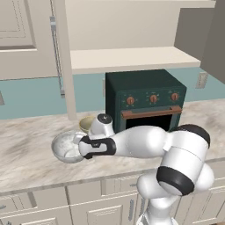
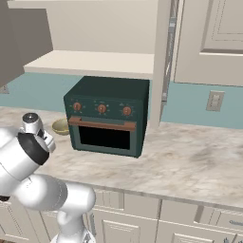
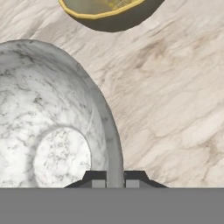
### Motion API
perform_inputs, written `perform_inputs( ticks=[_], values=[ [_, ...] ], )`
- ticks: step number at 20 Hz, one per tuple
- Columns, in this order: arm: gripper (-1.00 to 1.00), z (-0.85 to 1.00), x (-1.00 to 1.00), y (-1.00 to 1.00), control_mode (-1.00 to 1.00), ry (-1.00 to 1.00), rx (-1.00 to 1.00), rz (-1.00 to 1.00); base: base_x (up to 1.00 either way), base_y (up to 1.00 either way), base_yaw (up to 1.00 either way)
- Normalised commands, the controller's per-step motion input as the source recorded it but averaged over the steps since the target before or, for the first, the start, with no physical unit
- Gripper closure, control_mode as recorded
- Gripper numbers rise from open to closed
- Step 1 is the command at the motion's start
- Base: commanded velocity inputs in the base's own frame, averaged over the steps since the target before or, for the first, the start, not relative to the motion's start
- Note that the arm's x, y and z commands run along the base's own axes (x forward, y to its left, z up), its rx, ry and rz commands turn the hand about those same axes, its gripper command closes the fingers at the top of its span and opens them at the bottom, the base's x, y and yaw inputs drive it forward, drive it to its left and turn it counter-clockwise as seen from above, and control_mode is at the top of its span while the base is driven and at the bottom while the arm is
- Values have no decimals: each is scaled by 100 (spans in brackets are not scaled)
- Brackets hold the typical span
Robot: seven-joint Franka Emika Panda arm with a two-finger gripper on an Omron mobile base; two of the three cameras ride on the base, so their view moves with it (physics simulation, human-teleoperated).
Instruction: Pick up the bowls on the counter and stack them on top of one another in the open cabinet. Place the smaller bowl on top of the larger bowl.
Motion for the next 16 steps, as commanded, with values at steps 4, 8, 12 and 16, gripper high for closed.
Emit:
perform_inputs(
  ticks=[4,8,12,16],
  values=[
    [100,19,-6,-1,-100,1,0,-4,0,0,0],
    [100,24,-13,-4,-100,2,1,-5,0,0,0],
    [100,30,-15,-7,-100,1,0,-7,0,0,0],
    [100,38,-16,-16,-100,0,1,-8,0,0,0]
  ],
)
